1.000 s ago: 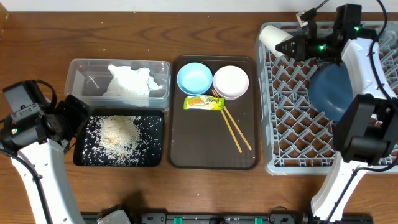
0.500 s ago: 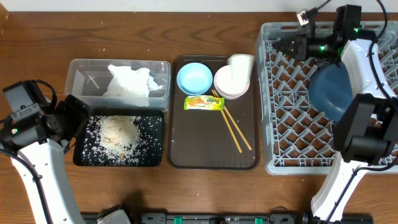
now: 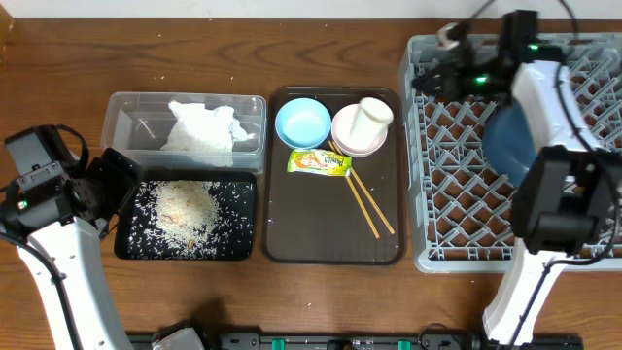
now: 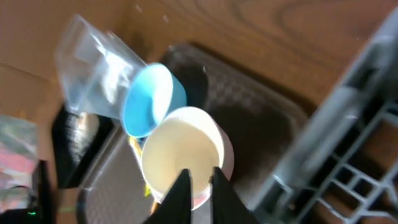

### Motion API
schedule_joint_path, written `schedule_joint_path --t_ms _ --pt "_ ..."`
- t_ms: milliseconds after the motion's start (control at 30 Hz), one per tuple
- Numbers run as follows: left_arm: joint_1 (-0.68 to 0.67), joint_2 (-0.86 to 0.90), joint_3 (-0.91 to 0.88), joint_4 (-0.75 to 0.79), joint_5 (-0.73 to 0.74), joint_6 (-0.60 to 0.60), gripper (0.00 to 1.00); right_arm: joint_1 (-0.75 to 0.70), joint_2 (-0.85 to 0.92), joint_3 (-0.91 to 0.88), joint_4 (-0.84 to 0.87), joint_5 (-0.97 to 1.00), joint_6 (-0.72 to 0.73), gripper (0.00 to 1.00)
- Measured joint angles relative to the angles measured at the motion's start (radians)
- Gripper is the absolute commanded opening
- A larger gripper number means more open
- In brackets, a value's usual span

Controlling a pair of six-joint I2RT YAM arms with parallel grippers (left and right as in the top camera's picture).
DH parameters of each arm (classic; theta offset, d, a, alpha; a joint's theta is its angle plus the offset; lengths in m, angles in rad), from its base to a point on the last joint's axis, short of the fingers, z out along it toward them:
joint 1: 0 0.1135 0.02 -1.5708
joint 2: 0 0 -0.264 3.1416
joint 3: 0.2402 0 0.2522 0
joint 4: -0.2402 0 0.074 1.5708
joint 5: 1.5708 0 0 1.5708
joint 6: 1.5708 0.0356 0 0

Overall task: Sort waste into correct bins and load items into the dishwasher rack
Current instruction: 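Move the right gripper back to the pink bowl and grasp its rim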

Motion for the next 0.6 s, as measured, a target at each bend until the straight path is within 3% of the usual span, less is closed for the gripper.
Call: schedule_joint_path --t_ms 167,267,367,600 --pt "0.000 0.000 0.000 0.000 0.000 0.000 0.92 0.159 0.000 0.007 -0.004 0.227 0.011 0.20" --pt "0.000 0.000 0.000 0.000 0.000 0.000 0.92 0.261 -0.005 0.023 -0.010 0.362 0.011 0.29" --pt "0.000 0.000 0.000 0.000 0.000 0.000 0.92 0.325 -0.025 0.029 -0.010 0.460 0.014 0.36" --pt "0.000 0.000 0.000 0.000 0.000 0.000 0.92 0.432 -0.093 0.050 -0.035 0.666 0.007 0.41"
